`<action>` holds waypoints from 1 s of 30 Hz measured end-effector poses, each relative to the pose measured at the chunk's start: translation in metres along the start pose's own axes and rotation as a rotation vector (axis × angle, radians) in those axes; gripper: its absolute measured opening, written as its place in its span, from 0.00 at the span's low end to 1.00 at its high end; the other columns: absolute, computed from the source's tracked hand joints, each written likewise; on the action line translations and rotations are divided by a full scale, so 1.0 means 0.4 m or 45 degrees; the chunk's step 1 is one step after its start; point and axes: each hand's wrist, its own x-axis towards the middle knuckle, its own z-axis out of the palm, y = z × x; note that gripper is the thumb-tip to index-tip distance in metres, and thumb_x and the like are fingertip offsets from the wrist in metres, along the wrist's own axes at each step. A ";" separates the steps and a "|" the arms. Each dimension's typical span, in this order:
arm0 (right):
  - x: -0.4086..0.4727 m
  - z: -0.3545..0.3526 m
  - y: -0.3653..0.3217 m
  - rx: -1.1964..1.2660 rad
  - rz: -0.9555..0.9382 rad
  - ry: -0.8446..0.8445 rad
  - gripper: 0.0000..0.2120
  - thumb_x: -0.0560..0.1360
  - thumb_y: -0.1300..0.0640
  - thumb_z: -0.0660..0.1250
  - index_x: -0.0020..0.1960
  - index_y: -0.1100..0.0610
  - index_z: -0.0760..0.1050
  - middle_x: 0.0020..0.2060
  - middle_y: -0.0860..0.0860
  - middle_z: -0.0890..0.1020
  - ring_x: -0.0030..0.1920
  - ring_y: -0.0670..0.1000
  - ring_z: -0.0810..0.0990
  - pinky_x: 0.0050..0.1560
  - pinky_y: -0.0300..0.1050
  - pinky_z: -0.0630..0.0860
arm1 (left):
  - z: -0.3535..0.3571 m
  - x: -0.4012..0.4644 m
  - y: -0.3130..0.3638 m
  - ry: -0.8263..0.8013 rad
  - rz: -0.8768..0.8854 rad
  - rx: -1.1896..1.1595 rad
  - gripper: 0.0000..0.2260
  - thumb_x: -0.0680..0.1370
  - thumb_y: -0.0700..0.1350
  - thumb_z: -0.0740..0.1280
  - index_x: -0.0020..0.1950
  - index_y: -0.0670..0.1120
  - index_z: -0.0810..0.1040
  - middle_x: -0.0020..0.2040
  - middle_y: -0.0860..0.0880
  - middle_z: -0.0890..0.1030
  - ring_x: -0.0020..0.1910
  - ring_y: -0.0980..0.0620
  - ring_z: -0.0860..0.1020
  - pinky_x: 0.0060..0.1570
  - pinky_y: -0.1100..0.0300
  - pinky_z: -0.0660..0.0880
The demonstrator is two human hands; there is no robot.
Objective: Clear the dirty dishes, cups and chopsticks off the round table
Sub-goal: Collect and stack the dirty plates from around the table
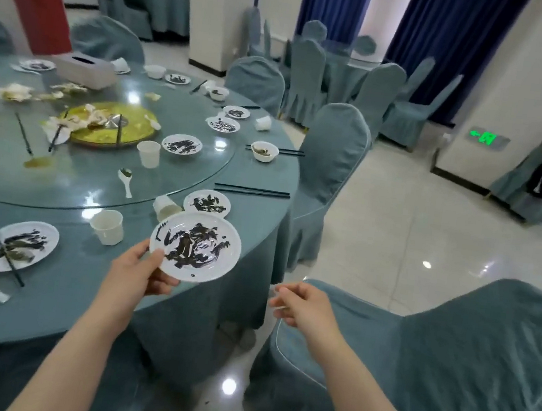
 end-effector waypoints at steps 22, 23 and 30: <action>0.651 0.104 -0.099 -0.212 0.083 -0.212 0.08 0.75 0.61 0.64 0.52 0.51 0.74 0.40 0.51 0.85 0.34 0.49 0.79 0.34 0.40 0.72 | 0.001 0.364 0.032 0.456 0.057 -0.089 0.10 0.82 0.39 0.56 0.54 0.46 0.76 0.33 0.44 0.80 0.24 0.57 0.78 0.24 0.67 0.74; 0.677 0.114 -0.102 -0.208 0.094 -0.198 0.09 0.75 0.61 0.63 0.53 0.51 0.73 0.40 0.52 0.85 0.34 0.49 0.79 0.34 0.41 0.72 | -0.008 0.383 0.033 0.468 0.052 -0.096 0.10 0.82 0.39 0.56 0.55 0.45 0.76 0.33 0.44 0.80 0.24 0.56 0.78 0.24 0.67 0.74; 0.818 0.181 -0.112 -0.390 0.193 -0.297 0.12 0.75 0.60 0.65 0.58 0.55 0.72 0.43 0.54 0.83 0.33 0.48 0.78 0.33 0.38 0.71 | -0.054 0.481 0.046 0.567 0.007 -0.160 0.10 0.82 0.40 0.57 0.61 0.45 0.74 0.28 0.47 0.81 0.24 0.56 0.77 0.24 0.67 0.74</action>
